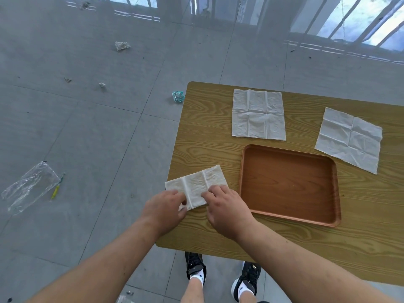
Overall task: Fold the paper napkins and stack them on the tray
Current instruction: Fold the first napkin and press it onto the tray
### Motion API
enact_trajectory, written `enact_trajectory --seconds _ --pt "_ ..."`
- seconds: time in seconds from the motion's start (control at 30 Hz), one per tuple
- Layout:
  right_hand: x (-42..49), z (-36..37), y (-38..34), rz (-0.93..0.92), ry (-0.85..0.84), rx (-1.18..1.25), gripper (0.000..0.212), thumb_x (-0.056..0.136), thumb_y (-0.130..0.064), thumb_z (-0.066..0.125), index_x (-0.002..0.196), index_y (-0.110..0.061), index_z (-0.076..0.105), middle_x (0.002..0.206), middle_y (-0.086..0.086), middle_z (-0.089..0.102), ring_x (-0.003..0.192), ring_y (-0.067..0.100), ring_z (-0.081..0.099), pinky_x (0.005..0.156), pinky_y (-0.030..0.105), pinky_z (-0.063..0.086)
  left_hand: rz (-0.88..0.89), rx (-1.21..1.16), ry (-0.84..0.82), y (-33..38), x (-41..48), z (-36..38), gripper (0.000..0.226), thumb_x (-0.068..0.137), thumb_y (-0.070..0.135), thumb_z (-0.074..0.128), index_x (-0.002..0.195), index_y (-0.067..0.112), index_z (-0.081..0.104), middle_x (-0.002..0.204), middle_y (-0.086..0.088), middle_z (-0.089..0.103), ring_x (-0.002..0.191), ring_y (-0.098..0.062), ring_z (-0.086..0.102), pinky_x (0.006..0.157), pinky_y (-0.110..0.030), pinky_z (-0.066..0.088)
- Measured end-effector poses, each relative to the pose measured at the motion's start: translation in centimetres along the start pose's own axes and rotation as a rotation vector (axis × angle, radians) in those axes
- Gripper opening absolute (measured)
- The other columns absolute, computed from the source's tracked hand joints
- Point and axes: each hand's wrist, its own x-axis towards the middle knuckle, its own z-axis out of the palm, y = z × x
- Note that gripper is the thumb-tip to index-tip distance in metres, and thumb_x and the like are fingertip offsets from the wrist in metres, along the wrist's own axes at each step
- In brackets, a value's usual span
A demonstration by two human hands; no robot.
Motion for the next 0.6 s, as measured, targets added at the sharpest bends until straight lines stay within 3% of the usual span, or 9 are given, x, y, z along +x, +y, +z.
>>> enact_trajectory --seconds 0.1,0.17,0.3,0.37,0.5,0.6 --pt "-0.3 0.6 -0.9 -0.069 -0.071 0.008 0.051 0.096 -0.023 0.049 0.147 -0.020 0.046 0.149 0.007 0.050 0.134 0.029 0.045 0.111 0.045 0.040 -0.014 0.005 0.071 -0.4 0.2 -0.6 0.023 0.094 0.040 0.059 0.114 0.028 0.062 0.115 0.009 0.060 0.108 -0.016 0.057 0.088 -0.033 0.048" --pt "-0.6 0.9 -1.3 -0.102 -0.094 -0.023 0.050 0.097 -0.023 0.049 0.146 -0.019 0.046 0.149 0.009 0.049 0.133 0.030 0.044 0.111 0.046 0.039 -0.004 0.025 0.088 -0.6 0.5 -1.0 0.028 0.093 0.035 0.061 0.119 0.026 0.061 0.120 0.006 0.059 0.111 -0.018 0.055 0.092 -0.034 0.048" --pt "-1.1 1.0 -1.6 -0.078 -0.031 -0.037 0.030 0.097 -0.026 0.046 0.122 -0.018 0.059 0.116 0.003 0.058 0.104 0.024 0.050 0.097 0.041 0.046 -0.023 0.086 0.098 -0.5 1.9 -1.6 0.040 0.094 0.037 0.059 0.132 0.025 0.055 0.128 0.005 0.055 0.116 -0.018 0.051 0.095 -0.034 0.047" --pt "-1.3 1.1 -1.7 -0.085 -0.040 -0.033 0.029 0.096 -0.028 0.046 0.119 -0.017 0.060 0.111 0.003 0.058 0.101 0.023 0.050 0.094 0.040 0.047 -0.095 0.016 0.095 -0.3 2.9 -1.9 0.045 0.092 0.038 0.060 0.134 0.025 0.052 0.132 0.005 0.051 0.122 -0.018 0.047 0.098 -0.037 0.046" --pt "-1.9 2.0 -1.9 -0.158 -0.088 -0.039 0.036 0.094 -0.030 0.050 0.129 -0.021 0.057 0.123 0.005 0.057 0.111 0.026 0.050 0.095 0.042 0.048 -0.202 -0.051 0.008 -0.3 4.6 -1.9 0.054 0.089 0.043 0.065 0.137 0.026 0.050 0.138 0.004 0.048 0.128 -0.020 0.044 0.102 -0.040 0.045" --pt "-2.0 2.2 -1.4 -0.149 -0.091 -0.041 0.043 0.093 -0.028 0.053 0.136 -0.023 0.053 0.134 0.004 0.055 0.122 0.028 0.048 0.102 0.044 0.045 -0.252 -0.041 -0.024 -0.7 5.0 -1.7 0.050 0.087 0.045 0.067 0.132 0.028 0.053 0.130 0.004 0.051 0.121 -0.020 0.049 0.095 -0.038 0.047"
